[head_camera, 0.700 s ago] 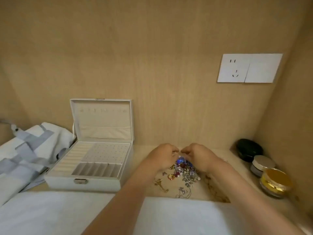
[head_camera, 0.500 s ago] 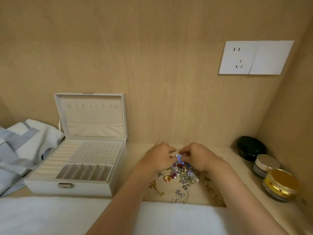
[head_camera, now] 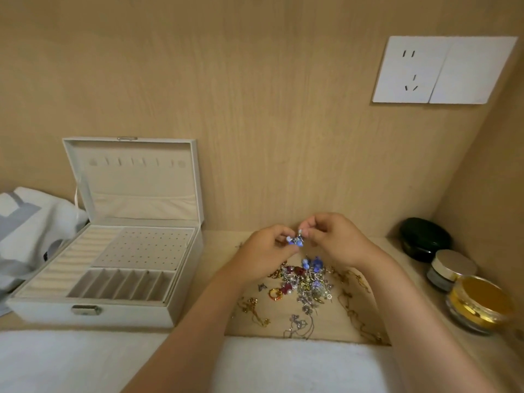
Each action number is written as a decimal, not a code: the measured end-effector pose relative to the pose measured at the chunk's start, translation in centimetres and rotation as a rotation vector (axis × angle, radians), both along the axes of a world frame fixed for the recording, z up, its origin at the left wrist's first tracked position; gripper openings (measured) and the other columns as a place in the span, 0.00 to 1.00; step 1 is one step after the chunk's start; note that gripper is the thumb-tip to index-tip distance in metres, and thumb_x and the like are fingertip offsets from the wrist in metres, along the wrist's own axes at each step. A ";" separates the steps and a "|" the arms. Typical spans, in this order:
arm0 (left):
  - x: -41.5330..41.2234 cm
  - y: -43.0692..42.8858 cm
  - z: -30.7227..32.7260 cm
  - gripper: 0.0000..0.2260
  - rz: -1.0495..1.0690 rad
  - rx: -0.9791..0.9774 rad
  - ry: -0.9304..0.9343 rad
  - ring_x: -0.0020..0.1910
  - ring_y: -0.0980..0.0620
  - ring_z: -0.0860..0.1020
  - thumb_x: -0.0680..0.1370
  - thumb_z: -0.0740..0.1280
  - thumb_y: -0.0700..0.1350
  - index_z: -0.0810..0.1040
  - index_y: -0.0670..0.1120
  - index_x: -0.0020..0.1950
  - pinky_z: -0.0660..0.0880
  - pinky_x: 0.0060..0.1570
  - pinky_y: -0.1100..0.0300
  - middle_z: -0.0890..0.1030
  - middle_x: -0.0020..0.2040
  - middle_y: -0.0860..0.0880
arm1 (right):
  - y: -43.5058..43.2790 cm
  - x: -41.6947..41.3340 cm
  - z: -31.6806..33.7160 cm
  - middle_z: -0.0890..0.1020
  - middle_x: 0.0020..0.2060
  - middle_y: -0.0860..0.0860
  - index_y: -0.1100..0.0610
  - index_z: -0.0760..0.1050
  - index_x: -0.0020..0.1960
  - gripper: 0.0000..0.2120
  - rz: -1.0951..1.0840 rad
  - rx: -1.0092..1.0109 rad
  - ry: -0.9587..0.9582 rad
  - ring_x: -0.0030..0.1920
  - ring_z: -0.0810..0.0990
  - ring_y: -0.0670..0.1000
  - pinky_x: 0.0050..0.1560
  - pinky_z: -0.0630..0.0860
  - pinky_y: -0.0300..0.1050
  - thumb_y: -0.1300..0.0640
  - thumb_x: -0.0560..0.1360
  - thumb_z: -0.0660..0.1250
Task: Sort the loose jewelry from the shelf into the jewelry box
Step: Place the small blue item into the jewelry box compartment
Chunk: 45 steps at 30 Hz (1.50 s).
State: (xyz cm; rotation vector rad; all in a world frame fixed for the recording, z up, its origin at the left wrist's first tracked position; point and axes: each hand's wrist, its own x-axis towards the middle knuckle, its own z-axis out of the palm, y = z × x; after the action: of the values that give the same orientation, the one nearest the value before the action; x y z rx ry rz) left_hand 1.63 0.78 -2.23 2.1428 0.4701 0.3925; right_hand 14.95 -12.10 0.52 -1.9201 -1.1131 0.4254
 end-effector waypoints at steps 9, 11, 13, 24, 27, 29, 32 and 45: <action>-0.5 0.5 2.7 0.05 -0.026 -0.346 -0.104 0.48 0.48 0.84 0.78 0.69 0.45 0.82 0.50 0.54 0.79 0.59 0.49 0.86 0.49 0.48 | 0.3 -0.4 0.5 0.84 0.36 0.52 0.61 0.81 0.51 0.04 0.003 0.221 0.293 0.34 0.78 0.46 0.36 0.76 0.38 0.62 0.79 0.68; -0.5 0.5 3.1 0.06 -0.010 -0.419 -0.099 0.44 0.50 0.83 0.79 0.68 0.44 0.82 0.47 0.55 0.79 0.56 0.50 0.86 0.49 0.47 | 0.5 -0.5 0.4 0.84 0.38 0.55 0.59 0.81 0.50 0.03 -0.011 0.240 0.276 0.36 0.78 0.48 0.38 0.77 0.42 0.61 0.78 0.70; -0.5 0.4 3.3 0.05 0.018 -0.412 -0.122 0.41 0.51 0.82 0.78 0.70 0.43 0.82 0.47 0.53 0.80 0.51 0.53 0.86 0.48 0.47 | 0.7 -0.8 0.2 0.84 0.38 0.54 0.58 0.81 0.49 0.02 -0.027 0.257 0.281 0.37 0.79 0.49 0.39 0.78 0.43 0.61 0.77 0.71; -3.1 0.1 6.9 0.11 0.119 -0.108 -0.152 0.30 0.57 0.78 0.76 0.71 0.55 0.81 0.47 0.43 0.74 0.35 0.60 0.84 0.33 0.55 | 0.5 -4.3 3.9 0.85 0.44 0.48 0.54 0.82 0.57 0.11 0.102 0.227 0.111 0.39 0.79 0.37 0.41 0.73 0.31 0.62 0.76 0.72; -5.5 0.8 8.4 0.16 0.170 -0.081 -0.168 0.30 0.54 0.78 0.75 0.72 0.58 0.81 0.44 0.43 0.73 0.36 0.58 0.83 0.31 0.50 | 1.2 -6.9 5.3 0.86 0.43 0.52 0.56 0.83 0.53 0.12 0.156 0.260 0.169 0.38 0.80 0.43 0.38 0.74 0.32 0.65 0.72 0.76; -7.4 1.7 8.9 0.18 0.199 -0.086 -0.207 0.28 0.54 0.76 0.74 0.73 0.58 0.80 0.43 0.40 0.72 0.35 0.59 0.82 0.30 0.46 | 1.9 -9.1 6.0 0.85 0.40 0.52 0.56 0.83 0.49 0.08 0.169 0.288 0.208 0.36 0.79 0.46 0.36 0.75 0.34 0.65 0.72 0.75; -10.7 2.8 9.2 0.19 0.190 -0.087 -0.241 0.26 0.54 0.75 0.75 0.72 0.57 0.80 0.41 0.39 0.72 0.34 0.60 0.81 0.28 0.48 | 3.5 -12.0 6.6 0.85 0.35 0.49 0.55 0.83 0.43 0.06 0.151 0.310 0.191 0.33 0.80 0.45 0.33 0.74 0.34 0.65 0.74 0.73; -24.1 10.0 7.9 0.01 0.176 -0.238 -0.383 0.37 0.55 0.81 0.78 0.69 0.39 0.81 0.42 0.47 0.78 0.42 0.61 0.83 0.38 0.50 | 12.5 -23.3 6.9 0.81 0.35 0.51 0.59 0.79 0.47 0.04 0.234 0.150 0.344 0.32 0.80 0.50 0.33 0.74 0.42 0.63 0.74 0.74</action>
State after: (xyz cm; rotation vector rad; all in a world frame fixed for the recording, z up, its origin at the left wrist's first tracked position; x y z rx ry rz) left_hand -22.43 10.83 5.62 1.7487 0.4587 0.7882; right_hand -8.39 0.44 7.41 -1.5217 -1.1063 0.7489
